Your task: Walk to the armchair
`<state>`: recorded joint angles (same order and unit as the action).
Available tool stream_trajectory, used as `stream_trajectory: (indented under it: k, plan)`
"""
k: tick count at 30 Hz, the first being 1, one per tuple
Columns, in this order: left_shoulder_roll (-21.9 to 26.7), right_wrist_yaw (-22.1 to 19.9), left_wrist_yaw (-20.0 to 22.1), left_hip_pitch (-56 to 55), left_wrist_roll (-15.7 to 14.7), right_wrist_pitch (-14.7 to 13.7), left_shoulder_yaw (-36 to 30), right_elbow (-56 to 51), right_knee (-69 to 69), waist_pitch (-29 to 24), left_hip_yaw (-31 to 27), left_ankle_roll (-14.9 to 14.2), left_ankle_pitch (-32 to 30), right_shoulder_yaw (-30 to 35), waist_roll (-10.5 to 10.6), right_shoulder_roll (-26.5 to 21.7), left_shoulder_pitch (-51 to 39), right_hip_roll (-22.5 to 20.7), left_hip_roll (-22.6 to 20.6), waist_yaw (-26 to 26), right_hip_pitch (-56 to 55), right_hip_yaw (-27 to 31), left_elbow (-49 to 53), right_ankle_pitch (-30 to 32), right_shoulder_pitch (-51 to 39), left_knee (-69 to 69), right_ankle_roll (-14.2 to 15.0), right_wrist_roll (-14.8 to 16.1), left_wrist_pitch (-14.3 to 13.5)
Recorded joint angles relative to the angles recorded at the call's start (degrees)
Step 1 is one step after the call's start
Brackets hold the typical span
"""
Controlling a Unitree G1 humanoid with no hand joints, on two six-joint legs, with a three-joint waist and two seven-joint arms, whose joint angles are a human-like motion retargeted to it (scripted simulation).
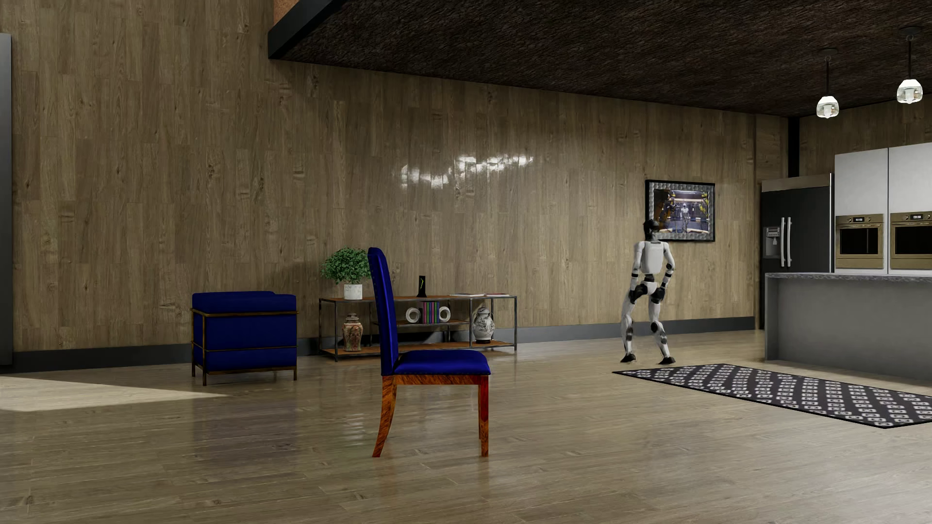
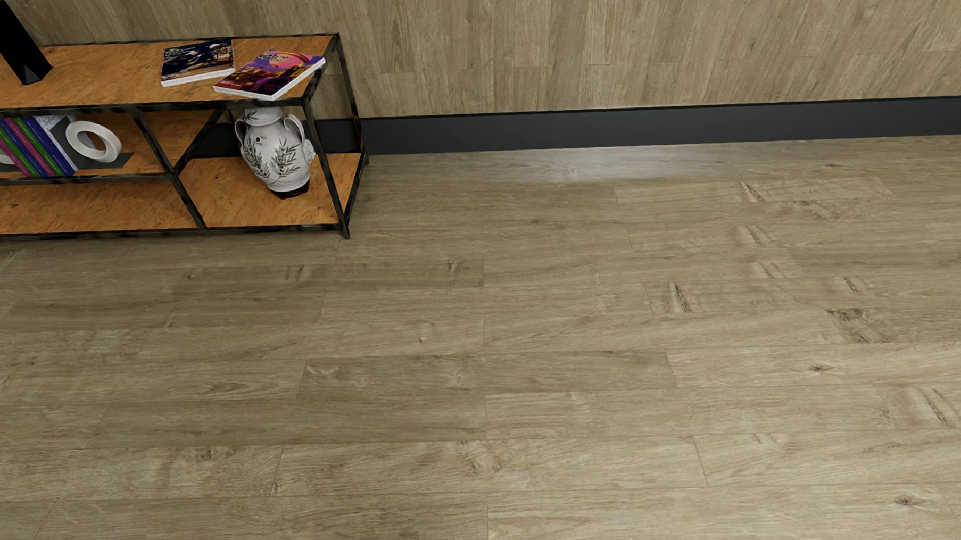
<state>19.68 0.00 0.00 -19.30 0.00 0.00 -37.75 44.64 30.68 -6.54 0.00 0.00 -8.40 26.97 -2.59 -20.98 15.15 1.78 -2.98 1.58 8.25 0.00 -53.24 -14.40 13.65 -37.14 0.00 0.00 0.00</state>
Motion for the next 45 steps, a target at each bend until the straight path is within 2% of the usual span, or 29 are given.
stream_trajectory:
  k: [1, 2, 3, 4, 5, 7, 8, 9, 10, 12, 13, 15, 16, 17, 18, 19, 21, 22, 26, 28, 30, 31, 33, 34, 36, 37, 40, 42, 45]
  plan:
    - [0.4, 0.0, 0.0, 0.1, 0.0, 0.0, -1.7, -2.1, -1.7, 1.0, 0.0, 0.0, 20.1, -2.0, 0.7, -0.7, 1.0, -1.1, -0.5, 0.8, 3.5, 0.0, -0.2, -2.4, -0.7, 7.4, 0.0, 0.0, 0.0]
    - [1.0, 0.0, 0.0, -1.1, 0.0, 0.0, -3.0, -3.6, -1.8, 2.5, 0.0, 0.0, 3.9, -3.7, 1.1, -1.5, 2.3, -1.4, 0.0, 1.4, 5.5, 0.0, -0.3, -5.7, -1.0, 27.8, 0.0, 0.0, 0.0]
    - [1.3, 0.0, 0.0, -2.2, 0.0, 0.0, -4.2, -3.6, -1.5, 2.9, 0.0, 0.0, 1.7, -5.2, 1.5, -1.9, 3.4, -2.3, 0.0, 2.1, 7.2, 0.0, -0.9, -7.8, -1.3, 29.4, 0.0, 0.0, 0.0]
    - [1.4, 0.0, 0.0, -4.1, 0.0, 0.0, -5.1, -3.0, 0.1, 2.4, 0.0, 0.0, 21.5, -7.2, 0.8, -1.6, 4.0, -2.0, -1.0, 3.1, 8.9, 0.0, -1.6, -8.1, -0.8, 8.8, 0.0, 0.0, 0.0]
    - [1.7, 0.0, 0.0, -4.3, 0.0, 0.0, -5.2, -1.5, 4.0, 2.4, 0.0, 0.0, 14.8, -9.1, -0.1, -1.0, 4.6, -1.4, -3.0, 3.3, 9.8, 0.0, -2.2, -5.7, 0.1, 6.8, 0.0, 0.0, 0.0]
    - [2.1, 0.0, 0.0, -3.1, 0.0, 0.0, -4.9, 3.0, 26.9, 1.5, 0.0, 0.0, -1.4, -9.2, -3.8, 0.9, 5.4, 4.1, -8.4, 1.9, 3.6, 0.0, -3.9, 13.1, 2.2, 2.6, 0.0, 0.0, 0.0]
    - [2.4, 0.0, 0.0, -1.1, 0.0, 0.0, -4.0, 4.3, 39.8, 0.8, 0.0, 0.0, -2.7, -8.8, -4.1, 1.2, 5.0, 5.8, -10.3, 0.8, -3.0, 0.0, -3.4, 12.3, 3.2, 0.7, 0.0, 0.0, 0.0]
    - [2.8, 0.0, 0.0, 3.5, 0.0, 0.0, -2.4, 5.4, 46.0, -1.0, 0.0, 0.0, -1.8, -7.6, -4.0, 1.3, 4.5, 6.6, -11.1, 0.7, -9.1, 0.0, -1.9, 5.9, 3.6, 1.5, 0.0, 0.0, 0.0]
    - [2.6, 0.0, 0.0, 7.2, 0.0, 0.0, -0.8, 7.1, 43.9, -1.2, 0.0, 0.0, 1.2, -6.2, -2.4, 1.3, 3.4, 6.1, -10.7, -2.0, -14.7, 0.0, -1.0, 3.4, 3.8, 2.7, 0.0, 0.0, 0.0]
    - [3.5, 0.0, 0.0, 14.2, 0.0, 0.0, -0.2, 7.5, 24.8, -1.6, 0.0, 0.0, 8.5, -5.5, 0.9, 0.2, 1.1, 5.4, -10.3, -8.6, -20.4, 0.0, 3.9, 1.6, 5.8, 4.1, 0.0, 0.0, 0.0]
    - [3.5, 0.0, 0.0, 17.3, 0.0, 0.0, 1.4, 7.2, 12.4, -1.0, 0.0, 0.0, 12.2, -6.7, 2.2, -0.2, -0.2, 5.7, -10.1, -10.0, -21.8, 0.0, 5.4, 4.2, 7.6, 5.5, 0.0, 0.0, 0.0]
    - [4.7, 0.0, 0.0, 20.5, 0.0, 0.0, 5.4, 7.6, -1.4, 1.0, 0.0, 0.0, 19.5, -6.6, 3.8, -0.2, -2.2, 7.0, -9.2, -11.6, -25.3, 0.0, 9.2, 34.0, 10.3, 5.3, 0.0, 0.0, 0.0]
    - [5.6, 0.0, 0.0, 23.3, 0.0, 0.0, 6.7, 7.7, 0.5, 1.3, 0.0, 0.0, 23.5, -6.2, 3.5, -0.1, -2.9, 8.5, -9.1, -12.7, -26.3, 0.0, 10.7, 38.1, 11.7, 4.2, 0.0, 0.0, 0.0]
    - [6.2, 0.0, 0.0, 26.6, 0.0, 0.0, 7.1, 7.5, 5.6, 0.5, 0.0, 0.0, 25.5, -6.8, 3.5, 0.0, -3.3, 9.1, -9.1, -14.0, -24.7, 0.0, 12.0, 31.1, 13.1, 1.9, 0.0, 0.0, 0.0]
    - [5.9, 0.0, 0.0, 25.6, 0.0, 0.0, 8.1, 8.8, 7.6, 0.5, 0.0, 0.0, 23.0, -5.2, 4.7, -0.2, -3.6, 7.6, -8.1, -15.4, -23.6, 0.0, 12.3, 22.2, 12.3, -2.8, 0.0, 0.0, 0.0]
    - [3.8, 0.0, 0.0, 22.7, 0.0, 0.0, 10.3, 10.1, 9.9, 0.1, 0.0, 0.0, 15.8, -4.6, 5.8, -0.3, -4.3, 7.8, -7.1, -16.9, -21.9, 0.0, 11.0, 16.2, 10.8, -9.3, 0.0, 0.0, 0.0]
    - [1.7, 0.0, 0.0, 16.5, 0.0, 0.0, 5.2, 11.6, 8.9, -1.1, 0.0, 0.0, 0.5, -4.4, 7.9, -2.3, -6.1, 9.7, -4.8, -14.9, -17.2, 0.0, 10.5, 10.6, 7.0, -15.0, 0.0, 0.0, 0.0]
    - [1.3, 0.0, 0.0, 12.2, 0.0, 0.0, 4.4, 10.5, 7.7, -0.9, 0.0, 0.0, -1.3, -6.7, 8.1, -2.6, -5.3, 11.4, -3.7, -13.0, -14.9, 0.0, 11.7, 9.1, 6.5, -16.2, 0.0, 0.0, 0.0]
    - [0.4, 0.0, 0.0, -1.6, 0.0, 0.0, -1.2, 3.4, 5.2, 0.2, 0.0, 0.0, 2.7, -8.1, 6.0, -2.6, -0.1, 14.6, 1.5, -6.3, -3.8, 0.0, 7.0, 1.8, 6.2, -9.4, 0.0, 0.0, 0.0]
    - [1.1, 0.0, 0.0, -7.0, 0.0, 0.0, -1.5, 0.4, 3.0, 0.9, 0.0, 0.0, 5.4, -7.6, 4.7, -2.1, 3.2, 13.4, 3.1, -3.1, 2.4, 0.0, 4.4, -0.7, 5.4, -0.9, 0.0, 0.0, 0.0]
    - [2.2, 0.0, 0.0, -11.3, 0.0, 0.0, -4.0, -1.8, 1.3, 1.3, 0.0, 0.0, 13.7, -7.7, 4.0, -2.5, 6.0, 11.1, 4.5, 0.3, 7.0, 0.0, 1.1, -3.6, 3.4, 4.7, 0.0, 0.0, 0.0]
    - [2.7, 0.0, 0.0, -13.1, 0.0, 0.0, -5.7, -2.7, 1.7, 1.0, 0.0, 0.0, 13.6, -6.1, 3.3, -2.8, 7.1, 11.0, 5.7, 3.0, 8.2, 0.0, -0.7, -5.0, 1.6, 5.0, 0.0, 0.0, 0.0]
    - [3.3, 0.0, 0.0, -18.4, 0.0, 0.0, -7.1, -3.6, 2.9, -0.5, 0.0, 0.0, -2.8, -5.6, 1.1, -3.7, 9.0, 12.5, 6.0, 7.4, 11.8, 0.0, -3.9, -3.3, -1.1, -2.6, 0.0, 0.0, 0.0]
    - [3.1, 0.0, 0.0, -19.5, 0.0, 0.0, -8.8, -3.6, 3.7, -0.8, 0.0, 0.0, -4.7, -7.0, -0.1, -3.6, 8.5, 13.3, 4.5, 8.3, 13.2, 0.0, -6.2, 0.9, -0.8, -6.2, 0.0, 0.0, 0.0]
    - [2.9, 0.0, 0.0, -15.9, 0.0, 0.0, -9.6, -1.1, 13.1, 1.0, 0.0, 0.0, 2.0, -7.0, -1.3, -3.3, 9.2, 14.3, 1.2, 8.3, 7.5, 0.0, -7.0, 12.6, 1.1, -8.1, 0.0, 0.0, 0.0]
    - [2.8, 0.0, 0.0, -13.2, 0.0, 0.0, -7.9, 0.3, 21.1, 1.4, 0.0, 0.0, 5.8, -6.5, -1.6, -3.0, 9.8, 12.9, -0.6, 5.1, 2.4, 0.0, -5.2, 13.2, 1.4, -8.1, 0.0, 0.0, 0.0]
    - [3.2, 0.0, 0.0, 4.0, 0.0, 0.0, -8.9, 2.1, 42.7, -1.2, 0.0, 0.0, 13.1, -4.0, -2.3, -2.2, 4.3, 9.1, -7.8, -4.7, -13.1, 0.0, 0.0, 3.0, 5.0, 0.1, 0.0, 0.0, 0.0]
    - [3.6, 0.0, 0.0, 15.6, 0.0, 0.0, -2.1, 3.6, 40.7, -1.5, 0.0, 0.0, 19.9, -0.2, -2.0, -2.6, 0.1, 6.4, -9.6, -10.5, -25.5, 0.0, 6.0, -1.3, 7.8, 6.7, 0.0, 0.0, 0.0]
    - [4.9, 0.0, 0.0, 30.4, 0.0, 0.0, 8.3, 6.1, 16.3, -0.7, 0.0, 0.0, 29.2, 2.1, -1.5, -2.2, -6.0, 5.0, -6.2, -19.1, -34.5, 0.0, 15.8, 2.3, 12.4, 12.3, 0.0, 0.0, 0.0]
